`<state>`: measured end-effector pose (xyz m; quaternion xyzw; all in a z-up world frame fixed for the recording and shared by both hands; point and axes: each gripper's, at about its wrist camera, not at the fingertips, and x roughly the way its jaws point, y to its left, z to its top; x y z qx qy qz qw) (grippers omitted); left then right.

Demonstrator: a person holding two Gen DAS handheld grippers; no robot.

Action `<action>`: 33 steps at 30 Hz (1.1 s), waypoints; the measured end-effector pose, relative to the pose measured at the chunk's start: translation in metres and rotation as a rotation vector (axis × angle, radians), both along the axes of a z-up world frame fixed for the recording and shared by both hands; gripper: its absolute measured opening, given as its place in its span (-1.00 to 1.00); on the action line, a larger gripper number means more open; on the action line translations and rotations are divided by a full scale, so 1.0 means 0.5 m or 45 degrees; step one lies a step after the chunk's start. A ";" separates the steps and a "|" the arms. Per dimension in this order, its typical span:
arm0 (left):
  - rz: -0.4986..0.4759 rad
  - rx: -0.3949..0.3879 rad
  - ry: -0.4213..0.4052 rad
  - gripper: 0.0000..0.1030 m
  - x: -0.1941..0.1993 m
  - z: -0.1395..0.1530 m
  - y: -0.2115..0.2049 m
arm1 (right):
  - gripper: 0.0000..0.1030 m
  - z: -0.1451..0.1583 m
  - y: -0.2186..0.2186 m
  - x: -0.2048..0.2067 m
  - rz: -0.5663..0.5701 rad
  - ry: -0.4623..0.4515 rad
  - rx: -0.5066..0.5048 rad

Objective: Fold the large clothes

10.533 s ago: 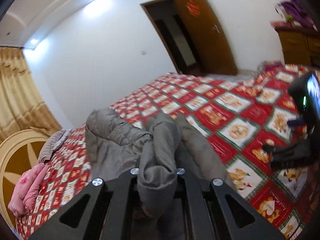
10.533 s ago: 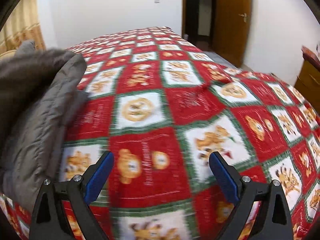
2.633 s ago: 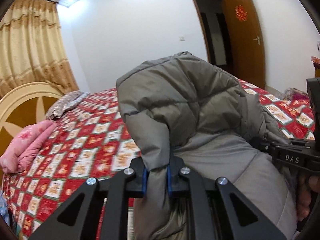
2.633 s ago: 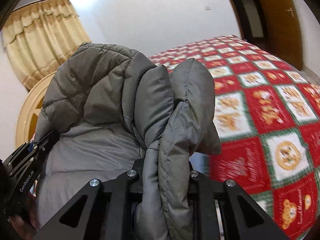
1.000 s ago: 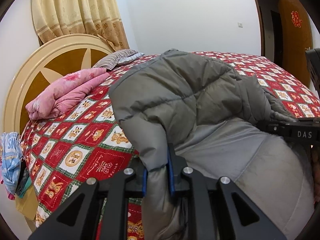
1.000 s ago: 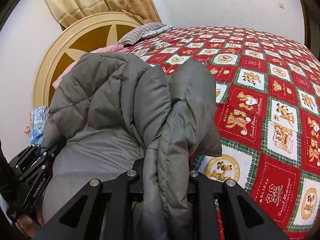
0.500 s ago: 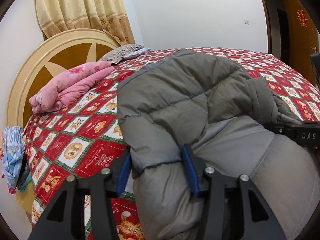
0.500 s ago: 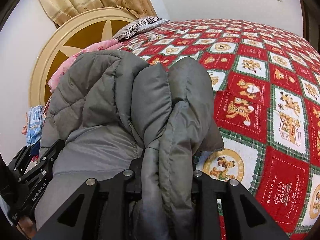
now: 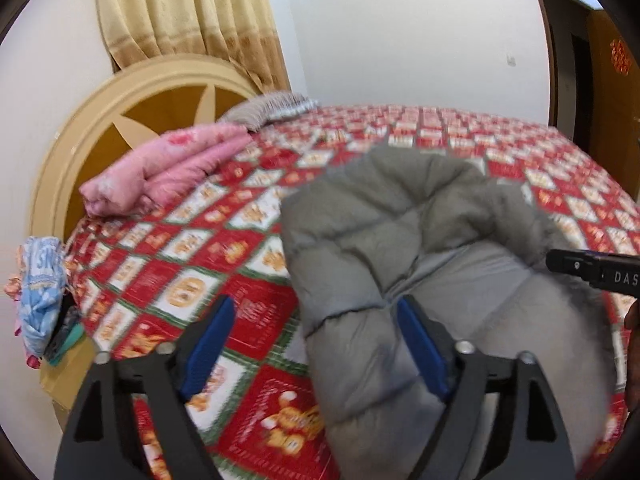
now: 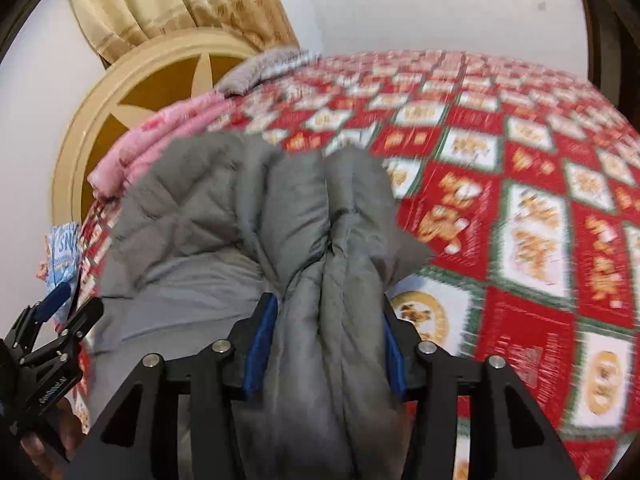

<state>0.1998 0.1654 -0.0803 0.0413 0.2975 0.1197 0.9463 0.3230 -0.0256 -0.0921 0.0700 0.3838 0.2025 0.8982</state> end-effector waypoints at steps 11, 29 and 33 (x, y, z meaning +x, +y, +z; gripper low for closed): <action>-0.029 0.006 -0.304 1.00 -0.157 0.161 -0.023 | 0.26 0.171 -0.019 -0.193 0.004 -0.277 0.029; -0.049 0.005 -0.361 1.00 -0.185 0.184 -0.042 | 0.27 0.205 -0.026 -0.273 0.001 -0.342 0.017; -0.047 0.003 -0.360 1.00 -0.185 0.183 -0.041 | 0.27 0.202 -0.019 -0.274 0.013 -0.336 0.012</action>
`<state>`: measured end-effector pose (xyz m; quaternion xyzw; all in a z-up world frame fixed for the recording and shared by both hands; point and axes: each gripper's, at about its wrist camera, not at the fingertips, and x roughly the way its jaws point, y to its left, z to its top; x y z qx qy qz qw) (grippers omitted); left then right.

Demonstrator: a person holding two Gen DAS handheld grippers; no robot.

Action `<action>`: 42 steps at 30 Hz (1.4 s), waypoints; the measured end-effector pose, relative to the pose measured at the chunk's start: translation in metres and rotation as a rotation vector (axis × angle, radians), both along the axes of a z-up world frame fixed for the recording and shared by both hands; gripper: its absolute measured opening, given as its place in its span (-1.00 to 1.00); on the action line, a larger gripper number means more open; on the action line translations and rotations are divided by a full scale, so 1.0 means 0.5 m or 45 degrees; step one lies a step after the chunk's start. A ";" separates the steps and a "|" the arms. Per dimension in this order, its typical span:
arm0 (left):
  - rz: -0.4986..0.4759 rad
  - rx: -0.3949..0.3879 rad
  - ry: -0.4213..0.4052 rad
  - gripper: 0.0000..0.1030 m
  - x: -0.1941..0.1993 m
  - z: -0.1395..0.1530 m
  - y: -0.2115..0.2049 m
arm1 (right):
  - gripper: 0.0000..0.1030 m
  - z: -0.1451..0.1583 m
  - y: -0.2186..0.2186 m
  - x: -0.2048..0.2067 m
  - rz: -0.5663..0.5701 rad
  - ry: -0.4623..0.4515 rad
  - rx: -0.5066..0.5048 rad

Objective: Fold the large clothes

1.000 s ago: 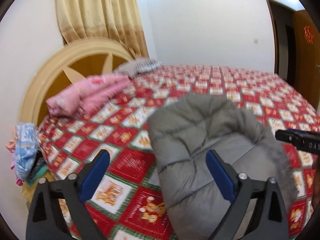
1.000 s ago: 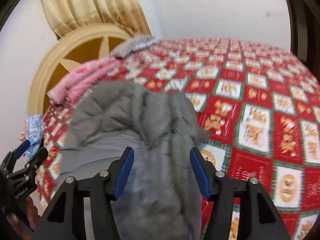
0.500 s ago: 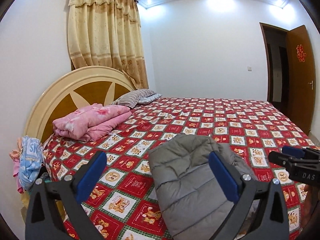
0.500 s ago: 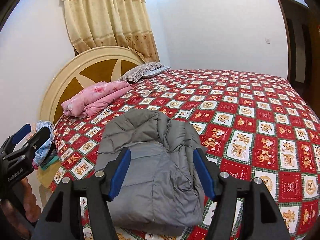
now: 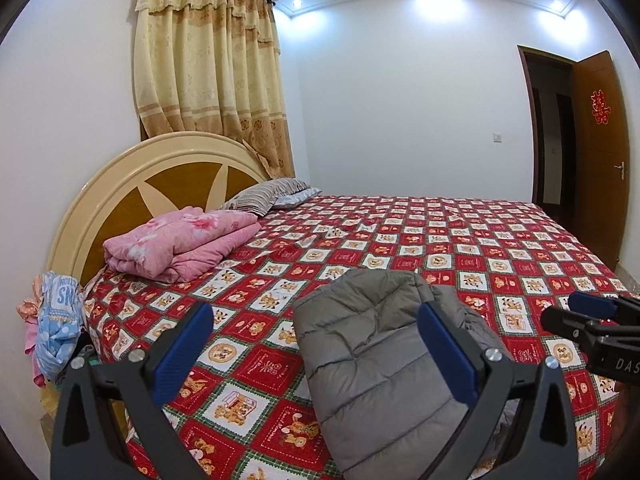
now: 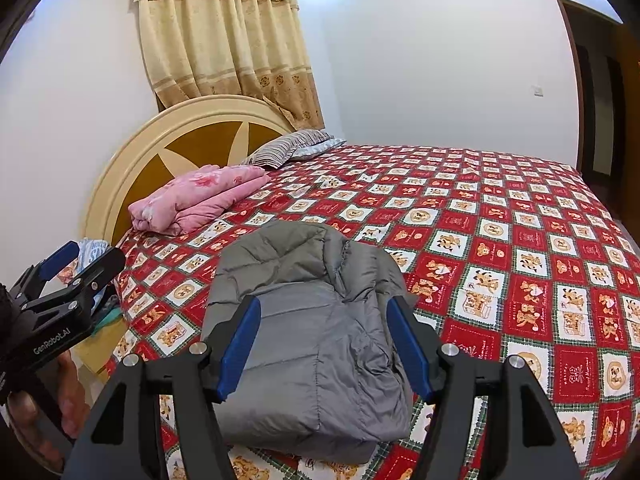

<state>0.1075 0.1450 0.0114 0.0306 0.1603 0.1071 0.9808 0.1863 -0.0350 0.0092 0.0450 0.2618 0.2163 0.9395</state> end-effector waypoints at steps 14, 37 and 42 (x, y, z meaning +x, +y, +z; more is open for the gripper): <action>0.006 -0.006 0.007 1.00 0.000 -0.004 -0.002 | 0.28 -0.001 0.001 0.001 0.004 -0.002 -0.003; -0.007 -0.028 0.059 1.00 0.016 -0.017 0.013 | 0.28 0.001 0.000 -0.003 0.000 -0.006 0.005; -0.003 -0.028 0.049 1.00 0.013 -0.015 0.009 | 0.28 0.004 0.003 -0.004 0.006 -0.011 0.004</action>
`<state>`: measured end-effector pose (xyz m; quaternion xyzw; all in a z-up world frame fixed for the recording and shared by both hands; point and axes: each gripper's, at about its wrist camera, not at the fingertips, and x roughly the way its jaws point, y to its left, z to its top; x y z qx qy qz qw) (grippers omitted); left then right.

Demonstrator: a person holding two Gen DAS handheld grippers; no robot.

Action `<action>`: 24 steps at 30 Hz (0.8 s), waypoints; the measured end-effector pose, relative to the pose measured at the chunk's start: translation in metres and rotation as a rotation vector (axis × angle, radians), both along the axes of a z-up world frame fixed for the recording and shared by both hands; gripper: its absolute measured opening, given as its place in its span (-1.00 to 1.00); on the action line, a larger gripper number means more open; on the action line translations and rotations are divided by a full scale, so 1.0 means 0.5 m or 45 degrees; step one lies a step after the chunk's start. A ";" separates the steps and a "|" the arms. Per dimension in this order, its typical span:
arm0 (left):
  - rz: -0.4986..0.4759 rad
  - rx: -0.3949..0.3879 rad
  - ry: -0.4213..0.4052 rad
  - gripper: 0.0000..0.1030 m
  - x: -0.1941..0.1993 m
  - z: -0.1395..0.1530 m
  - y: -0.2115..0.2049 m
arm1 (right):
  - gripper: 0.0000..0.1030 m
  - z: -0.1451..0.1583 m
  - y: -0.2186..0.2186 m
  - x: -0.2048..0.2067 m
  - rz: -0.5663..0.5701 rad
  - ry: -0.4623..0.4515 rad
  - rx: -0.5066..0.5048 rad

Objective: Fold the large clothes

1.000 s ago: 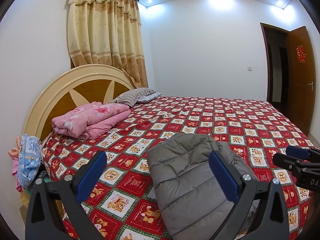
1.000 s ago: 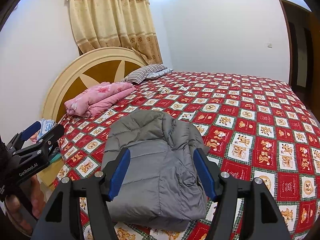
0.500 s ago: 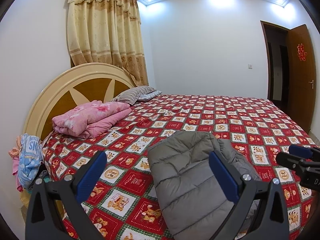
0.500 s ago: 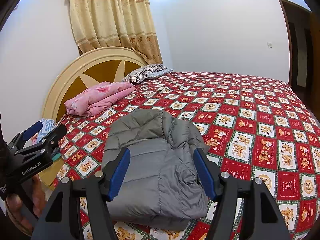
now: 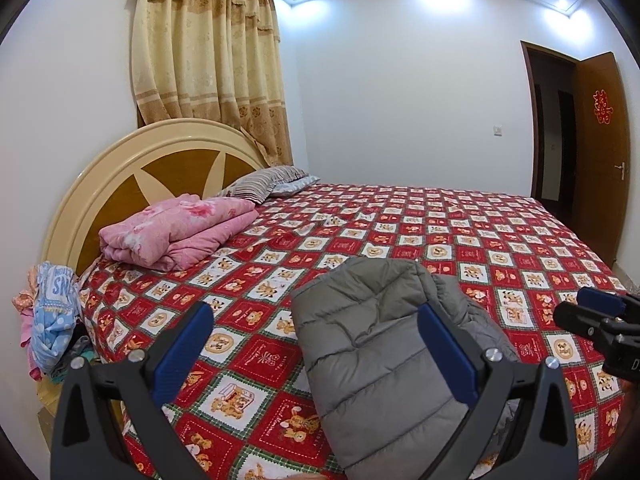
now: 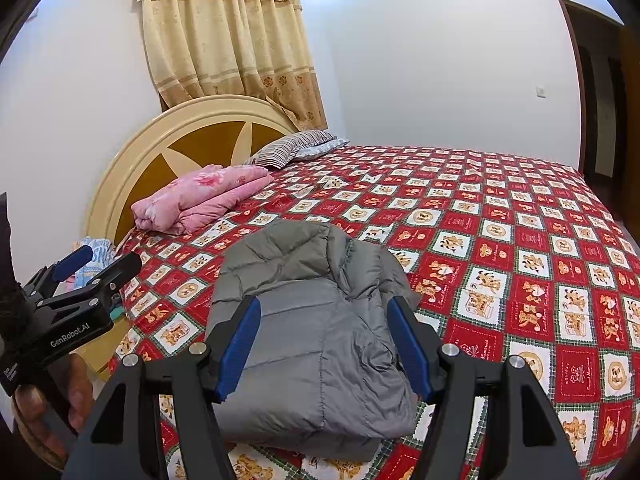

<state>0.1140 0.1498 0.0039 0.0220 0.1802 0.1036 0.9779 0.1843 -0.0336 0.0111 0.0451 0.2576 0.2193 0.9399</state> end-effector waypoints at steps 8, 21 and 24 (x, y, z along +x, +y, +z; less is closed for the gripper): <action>-0.003 0.007 -0.004 1.00 -0.002 0.003 -0.006 | 0.28 0.004 0.002 -0.008 0.009 -0.013 -0.001; -0.009 -0.007 0.028 1.00 0.006 -0.003 -0.002 | 0.28 -0.002 0.002 -0.008 0.011 -0.004 -0.003; -0.006 -0.008 0.019 1.00 0.003 -0.006 0.000 | 0.28 -0.003 0.001 -0.010 0.013 -0.004 -0.006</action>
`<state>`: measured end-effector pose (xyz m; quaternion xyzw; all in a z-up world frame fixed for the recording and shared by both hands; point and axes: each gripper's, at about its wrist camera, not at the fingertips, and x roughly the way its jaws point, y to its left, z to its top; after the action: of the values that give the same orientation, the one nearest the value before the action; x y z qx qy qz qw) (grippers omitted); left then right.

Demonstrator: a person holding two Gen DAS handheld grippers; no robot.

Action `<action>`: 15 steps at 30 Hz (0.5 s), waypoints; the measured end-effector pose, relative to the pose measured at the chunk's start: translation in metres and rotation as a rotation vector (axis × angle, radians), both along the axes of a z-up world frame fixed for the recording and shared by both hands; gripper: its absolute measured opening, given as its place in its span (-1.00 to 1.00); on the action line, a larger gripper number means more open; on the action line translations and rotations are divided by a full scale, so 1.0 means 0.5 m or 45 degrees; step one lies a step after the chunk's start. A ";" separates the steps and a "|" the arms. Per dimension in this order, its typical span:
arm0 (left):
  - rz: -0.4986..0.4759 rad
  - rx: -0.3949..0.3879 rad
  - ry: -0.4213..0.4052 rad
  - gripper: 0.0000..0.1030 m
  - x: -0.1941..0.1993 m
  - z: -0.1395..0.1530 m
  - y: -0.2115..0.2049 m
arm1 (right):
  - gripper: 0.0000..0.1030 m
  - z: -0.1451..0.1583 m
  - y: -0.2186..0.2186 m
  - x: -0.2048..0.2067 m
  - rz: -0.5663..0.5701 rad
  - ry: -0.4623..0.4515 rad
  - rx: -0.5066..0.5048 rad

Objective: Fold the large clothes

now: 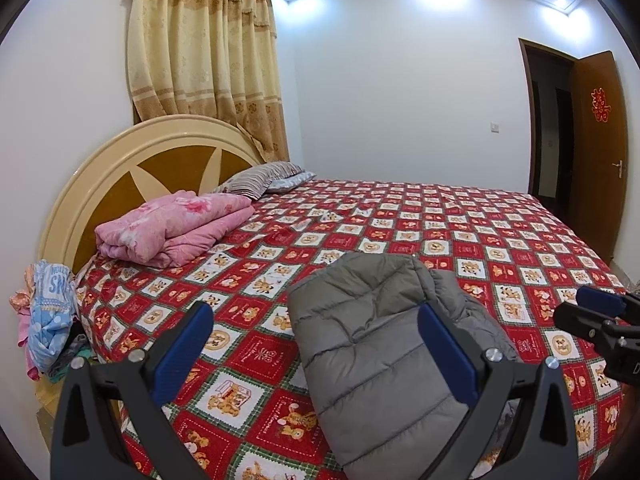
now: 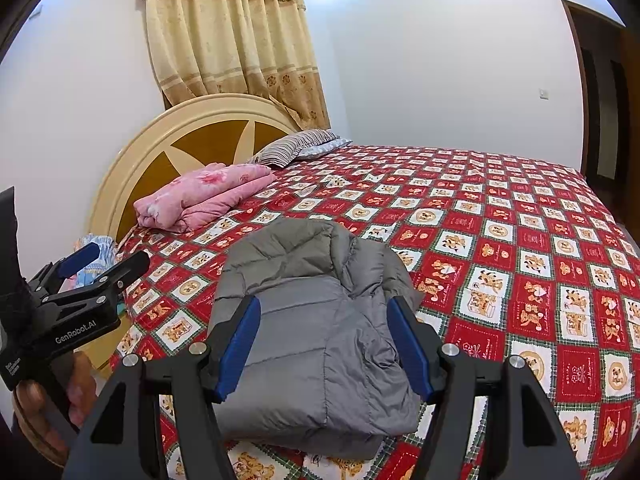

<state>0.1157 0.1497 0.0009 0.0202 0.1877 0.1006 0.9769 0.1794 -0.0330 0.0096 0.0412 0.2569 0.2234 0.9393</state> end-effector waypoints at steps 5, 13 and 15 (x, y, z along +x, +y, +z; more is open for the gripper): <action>0.000 0.016 -0.018 1.00 -0.003 0.002 -0.003 | 0.28 -0.005 -0.002 0.002 -0.004 0.006 0.001; -0.014 0.013 0.019 1.00 0.008 0.001 -0.003 | 0.28 -0.012 -0.008 0.000 -0.008 0.008 -0.005; -0.022 0.008 0.016 1.00 0.009 0.001 -0.003 | 0.28 -0.015 -0.013 0.002 -0.009 0.011 0.000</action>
<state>0.1203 0.1480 0.0014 0.0255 0.1933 0.0925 0.9764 0.1802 -0.0393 0.0019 0.0431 0.2608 0.2198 0.9390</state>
